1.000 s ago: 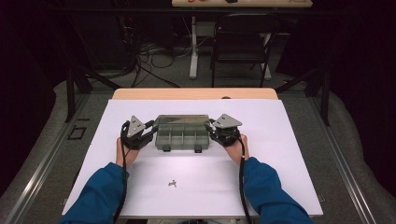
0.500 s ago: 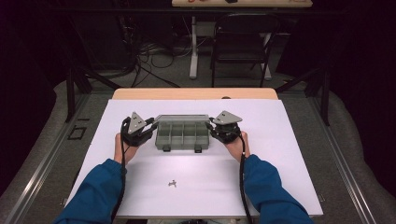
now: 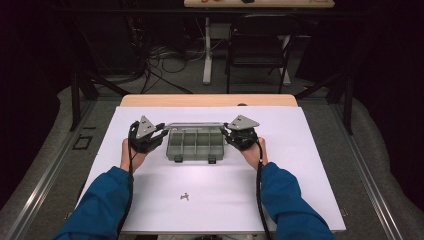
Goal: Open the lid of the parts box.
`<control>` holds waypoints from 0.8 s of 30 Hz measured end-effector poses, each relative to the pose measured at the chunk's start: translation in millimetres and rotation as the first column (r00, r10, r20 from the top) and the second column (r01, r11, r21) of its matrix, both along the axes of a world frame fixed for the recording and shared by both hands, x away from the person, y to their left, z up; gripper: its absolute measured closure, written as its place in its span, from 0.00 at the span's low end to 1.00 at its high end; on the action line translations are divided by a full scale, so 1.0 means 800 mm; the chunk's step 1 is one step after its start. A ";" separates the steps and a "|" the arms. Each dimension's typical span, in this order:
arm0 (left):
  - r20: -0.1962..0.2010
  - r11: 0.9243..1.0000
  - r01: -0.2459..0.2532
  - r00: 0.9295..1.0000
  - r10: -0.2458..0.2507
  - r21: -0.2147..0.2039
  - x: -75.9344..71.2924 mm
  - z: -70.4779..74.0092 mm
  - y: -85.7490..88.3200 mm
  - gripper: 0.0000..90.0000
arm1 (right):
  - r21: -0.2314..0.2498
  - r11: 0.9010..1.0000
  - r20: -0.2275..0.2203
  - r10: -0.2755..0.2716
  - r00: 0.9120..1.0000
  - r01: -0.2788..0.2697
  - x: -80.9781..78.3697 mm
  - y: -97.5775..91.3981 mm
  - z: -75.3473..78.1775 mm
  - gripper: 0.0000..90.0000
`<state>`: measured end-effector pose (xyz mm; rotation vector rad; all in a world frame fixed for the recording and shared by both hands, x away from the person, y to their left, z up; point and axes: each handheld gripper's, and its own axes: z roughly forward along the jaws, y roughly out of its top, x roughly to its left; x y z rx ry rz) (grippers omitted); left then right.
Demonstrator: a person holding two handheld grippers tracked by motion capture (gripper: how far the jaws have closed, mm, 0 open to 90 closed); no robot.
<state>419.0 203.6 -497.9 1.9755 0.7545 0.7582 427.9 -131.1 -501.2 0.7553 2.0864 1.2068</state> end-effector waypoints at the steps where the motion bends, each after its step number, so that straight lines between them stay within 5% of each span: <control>1: 0.001 1.000 -0.003 1.000 0.003 -0.008 0.000 0.000 -0.001 0.79 | 0.000 1.000 -0.001 0.001 1.000 -0.001 0.000 0.000 0.001 0.82; 24: 0.005 1.000 -0.002 1.000 0.002 -0.014 0.013 0.009 0.002 0.83 | 0.014 1.000 -0.014 -0.002 1.000 0.002 0.016 0.000 0.013 0.84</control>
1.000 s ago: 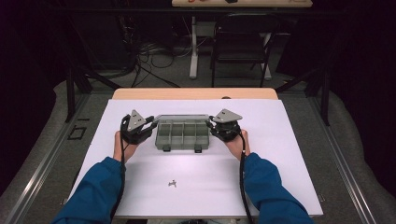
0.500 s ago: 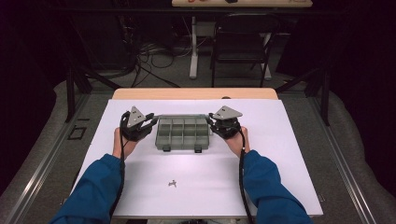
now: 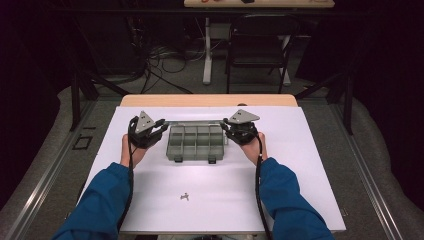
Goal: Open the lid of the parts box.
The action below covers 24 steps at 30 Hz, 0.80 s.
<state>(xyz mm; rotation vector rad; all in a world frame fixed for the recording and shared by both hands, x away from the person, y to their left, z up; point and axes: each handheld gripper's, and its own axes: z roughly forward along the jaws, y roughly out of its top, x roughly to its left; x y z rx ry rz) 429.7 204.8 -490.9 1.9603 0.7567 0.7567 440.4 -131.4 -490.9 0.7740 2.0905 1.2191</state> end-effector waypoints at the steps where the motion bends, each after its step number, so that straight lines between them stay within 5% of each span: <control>1: -0.002 1.000 0.000 1.000 0.000 -0.002 0.000 0.000 0.000 0.83 | 0.000 1.000 -0.008 0.002 1.000 -0.002 0.001 -0.001 0.001 0.84; 24: -0.013 1.000 -0.009 1.000 0.009 0.018 0.016 0.010 -0.001 0.87 | 0.018 1.000 -0.047 0.003 0.999 -0.002 0.019 -0.002 0.012 0.86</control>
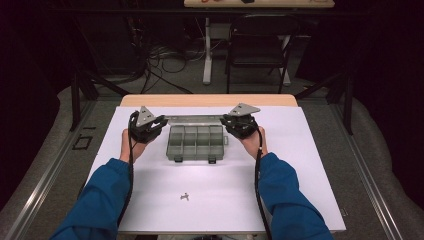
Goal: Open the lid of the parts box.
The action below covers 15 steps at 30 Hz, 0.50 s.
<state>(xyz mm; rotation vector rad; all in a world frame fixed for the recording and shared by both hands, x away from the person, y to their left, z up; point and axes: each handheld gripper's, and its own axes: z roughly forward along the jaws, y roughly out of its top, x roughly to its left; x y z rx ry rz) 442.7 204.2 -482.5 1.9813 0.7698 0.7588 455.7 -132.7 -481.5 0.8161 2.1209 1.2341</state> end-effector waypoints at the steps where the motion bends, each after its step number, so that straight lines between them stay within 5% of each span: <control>1: 0.002 1.000 0.001 1.000 -0.001 0.001 0.000 0.000 0.000 0.87 | 0.000 1.000 0.001 -0.001 1.000 0.001 0.000 0.000 0.000 0.86; 15: 0.002 1.000 -0.002 1.000 0.002 -0.008 0.006 0.001 0.000 0.87 | 0.016 1.000 -0.014 -0.001 1.000 0.001 0.009 -0.002 0.002 0.86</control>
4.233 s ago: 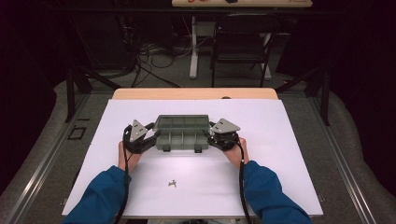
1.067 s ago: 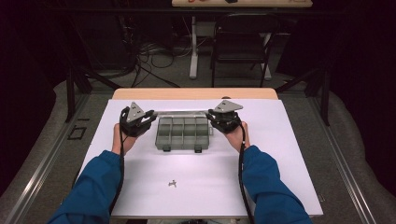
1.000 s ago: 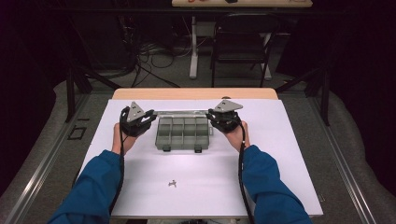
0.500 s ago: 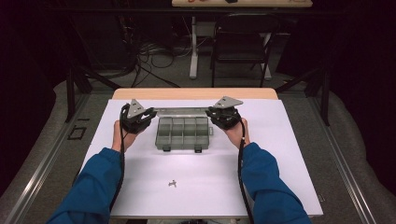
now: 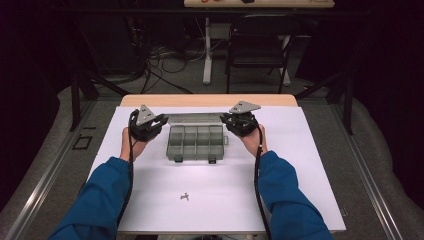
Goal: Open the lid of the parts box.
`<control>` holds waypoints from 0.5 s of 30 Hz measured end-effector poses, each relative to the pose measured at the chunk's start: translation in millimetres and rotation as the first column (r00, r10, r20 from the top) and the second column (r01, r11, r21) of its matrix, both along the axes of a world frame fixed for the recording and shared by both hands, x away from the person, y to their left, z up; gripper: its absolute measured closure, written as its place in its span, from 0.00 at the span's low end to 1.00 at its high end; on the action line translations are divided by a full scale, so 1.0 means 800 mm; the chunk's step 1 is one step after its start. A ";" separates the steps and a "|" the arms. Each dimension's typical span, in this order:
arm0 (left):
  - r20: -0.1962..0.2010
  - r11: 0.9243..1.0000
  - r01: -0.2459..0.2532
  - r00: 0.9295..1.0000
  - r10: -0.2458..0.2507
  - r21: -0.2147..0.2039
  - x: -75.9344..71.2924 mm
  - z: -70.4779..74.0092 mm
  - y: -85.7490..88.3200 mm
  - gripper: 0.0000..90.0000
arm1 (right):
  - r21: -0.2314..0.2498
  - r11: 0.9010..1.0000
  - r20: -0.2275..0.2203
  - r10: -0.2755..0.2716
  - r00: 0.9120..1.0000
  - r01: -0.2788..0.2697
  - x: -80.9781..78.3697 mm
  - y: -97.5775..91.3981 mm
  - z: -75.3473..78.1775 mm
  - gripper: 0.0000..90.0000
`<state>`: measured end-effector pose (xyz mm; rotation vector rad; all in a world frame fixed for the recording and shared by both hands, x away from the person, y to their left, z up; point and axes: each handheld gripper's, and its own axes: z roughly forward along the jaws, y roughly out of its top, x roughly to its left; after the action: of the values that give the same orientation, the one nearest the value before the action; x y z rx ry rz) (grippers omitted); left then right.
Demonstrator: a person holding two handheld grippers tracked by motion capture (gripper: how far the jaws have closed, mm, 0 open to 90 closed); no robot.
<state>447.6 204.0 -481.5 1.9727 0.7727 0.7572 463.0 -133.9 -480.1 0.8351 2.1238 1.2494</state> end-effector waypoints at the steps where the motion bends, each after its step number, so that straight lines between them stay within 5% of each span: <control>1: -0.002 1.000 -0.001 1.000 0.001 0.006 0.001 0.001 0.000 0.87 | 0.000 1.000 0.001 0.000 1.000 0.000 0.001 0.000 0.000 0.87; 15: -0.006 1.000 -0.004 1.000 0.004 0.006 0.008 0.004 -0.001 0.88 | -0.007 1.000 0.004 -0.026 1.000 0.026 0.008 0.003 0.002 0.89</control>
<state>454.4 203.5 -478.4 1.9797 0.7789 0.7573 469.2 -131.8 -478.2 0.8539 2.1061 1.2283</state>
